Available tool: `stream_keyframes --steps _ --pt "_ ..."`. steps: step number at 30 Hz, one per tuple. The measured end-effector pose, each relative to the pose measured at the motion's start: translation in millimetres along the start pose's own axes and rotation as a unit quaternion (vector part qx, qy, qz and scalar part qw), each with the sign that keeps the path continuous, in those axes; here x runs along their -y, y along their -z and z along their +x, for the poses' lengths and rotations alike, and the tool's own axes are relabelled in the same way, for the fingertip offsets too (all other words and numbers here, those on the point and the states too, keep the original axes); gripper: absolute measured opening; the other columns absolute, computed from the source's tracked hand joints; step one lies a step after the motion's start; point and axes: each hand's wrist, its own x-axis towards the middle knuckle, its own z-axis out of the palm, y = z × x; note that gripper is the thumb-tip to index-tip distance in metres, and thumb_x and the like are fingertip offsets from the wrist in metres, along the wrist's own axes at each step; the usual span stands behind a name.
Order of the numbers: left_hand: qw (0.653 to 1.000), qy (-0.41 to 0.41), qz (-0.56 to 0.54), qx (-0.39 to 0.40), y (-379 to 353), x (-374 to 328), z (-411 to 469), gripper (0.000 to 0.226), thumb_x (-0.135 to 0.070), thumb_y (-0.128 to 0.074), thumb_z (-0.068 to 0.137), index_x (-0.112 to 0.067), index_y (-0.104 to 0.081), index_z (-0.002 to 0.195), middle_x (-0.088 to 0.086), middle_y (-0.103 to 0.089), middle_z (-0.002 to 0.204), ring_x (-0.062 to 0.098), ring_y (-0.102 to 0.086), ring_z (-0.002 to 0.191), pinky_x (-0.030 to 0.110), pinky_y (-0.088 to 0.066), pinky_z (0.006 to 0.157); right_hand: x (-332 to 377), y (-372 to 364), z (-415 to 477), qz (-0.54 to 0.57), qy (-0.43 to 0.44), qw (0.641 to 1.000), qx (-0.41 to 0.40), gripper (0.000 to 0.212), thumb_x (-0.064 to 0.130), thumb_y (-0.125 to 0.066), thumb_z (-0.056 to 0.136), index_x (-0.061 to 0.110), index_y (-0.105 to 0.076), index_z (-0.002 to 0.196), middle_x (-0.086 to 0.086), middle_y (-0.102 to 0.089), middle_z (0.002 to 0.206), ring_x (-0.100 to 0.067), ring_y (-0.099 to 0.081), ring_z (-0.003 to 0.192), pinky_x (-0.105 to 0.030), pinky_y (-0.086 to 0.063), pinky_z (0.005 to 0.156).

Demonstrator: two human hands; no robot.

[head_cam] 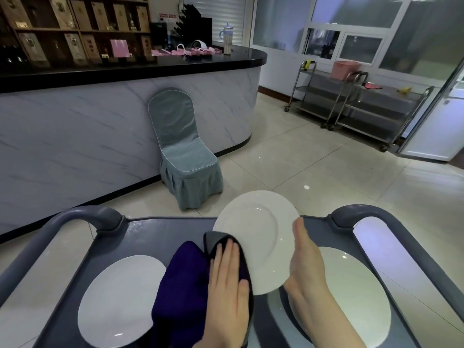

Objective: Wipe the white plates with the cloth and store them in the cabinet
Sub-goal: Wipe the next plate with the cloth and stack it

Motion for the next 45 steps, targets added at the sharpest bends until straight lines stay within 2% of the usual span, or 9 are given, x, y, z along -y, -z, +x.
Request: stream_keyframes --steps 3,4,5,14,21,26,33,38,45 --pt "0.995 -0.064 0.049 0.065 0 -14 11 0.071 -0.023 -0.031 0.094 -0.036 0.004 0.155 -0.019 -0.001 0.163 0.007 -0.007 0.150 0.031 -0.009 0.120 -7 -13 -4 -0.019 0.028 0.999 -0.019 0.044 0.042 -0.056 0.098 0.003 -0.068 0.113 -0.017 -0.071 0.107 -0.004 -0.055 0.078 -0.032 -0.051 0.080" --pt "0.992 -0.073 0.056 0.082 3 -19 18 0.070 -0.025 -0.029 0.095 -0.039 0.007 0.154 -0.021 0.002 0.163 0.005 -0.005 0.150 0.030 -0.009 0.121 -10 -16 -6 -0.030 0.038 0.999 -0.021 0.038 0.040 -0.055 0.099 0.006 -0.070 0.109 -0.011 -0.072 0.103 -0.020 -0.056 0.111 -0.029 -0.051 0.078" --pt "0.990 -0.080 0.065 0.096 8 -23 27 0.068 -0.026 -0.026 0.096 -0.041 0.008 0.154 -0.022 0.003 0.162 0.003 -0.002 0.150 0.030 -0.008 0.122 -14 -19 -9 -0.039 0.040 0.998 -0.015 0.034 0.038 -0.054 0.099 0.010 -0.073 0.103 -0.011 -0.074 0.099 -0.014 -0.072 0.088 -0.029 -0.053 0.079" --pt "0.979 -0.102 0.075 0.159 25 -28 46 0.060 -0.028 -0.023 0.097 -0.032 -0.005 0.154 -0.022 0.004 0.162 0.001 0.007 0.149 0.032 0.001 0.121 -24 -17 -10 -0.059 0.052 0.997 -0.018 0.037 0.035 -0.056 0.099 0.004 -0.073 0.087 -0.007 -0.074 0.082 -0.019 -0.069 0.082 -0.033 -0.053 0.077" --pt "0.965 -0.160 0.133 0.161 12 -17 17 0.077 -0.026 -0.042 0.090 -0.026 -0.005 0.157 -0.013 -0.002 0.164 0.007 -0.010 0.150 0.042 -0.016 0.116 -23 -6 -5 -0.091 0.049 0.995 -0.008 0.039 0.039 -0.055 0.099 0.009 -0.076 0.087 -0.012 -0.077 0.090 -0.021 -0.071 0.086 -0.039 -0.055 0.084" --pt "0.988 -0.074 0.023 0.135 28 -26 61 0.055 -0.031 -0.020 0.099 -0.034 -0.008 0.153 -0.020 -0.003 0.163 0.000 0.004 0.149 0.038 -0.007 0.123 -35 -7 -16 -0.120 0.060 0.990 0.036 0.029 0.034 -0.053 0.100 0.019 -0.077 0.094 -0.002 -0.078 0.091 -0.012 -0.073 0.089 -0.028 -0.054 0.077" --pt "0.992 0.063 -0.081 0.074 35 32 73 0.050 -0.040 -0.028 0.097 -0.037 -0.020 0.146 -0.020 -0.020 0.156 0.003 -0.023 0.146 0.028 -0.018 0.120 -19 -1 -13 -0.087 0.052 0.995 0.017 0.037 0.034 -0.058 0.098 0.002 -0.074 0.087 -0.007 -0.071 0.082 -0.020 -0.063 0.073 -0.033 -0.049 0.073" --pt "0.960 0.146 -0.238 0.039 16 35 8 0.063 -0.022 -0.034 0.097 -0.041 -0.014 0.154 -0.023 -0.014 0.161 0.001 -0.012 0.149 0.043 -0.011 0.124 0 -2 -8 -0.049 0.068 0.996 0.023 0.037 0.040 -0.056 0.098 0.007 -0.072 0.095 -0.001 -0.073 0.087 -0.016 -0.067 0.077 -0.032 -0.051 0.074" --pt "0.999 -0.024 0.016 0.018 11 -1 -4 0.070 -0.025 -0.031 0.093 -0.034 -0.003 0.156 -0.015 -0.009 0.164 0.012 -0.006 0.151 0.031 -0.001 0.121 -8 -6 -11 0.004 0.035 0.999 0.004 0.033 0.043 -0.056 0.097 0.014 -0.070 0.101 0.000 -0.078 0.090 -0.020 -0.071 0.086 -0.035 -0.054 0.076"
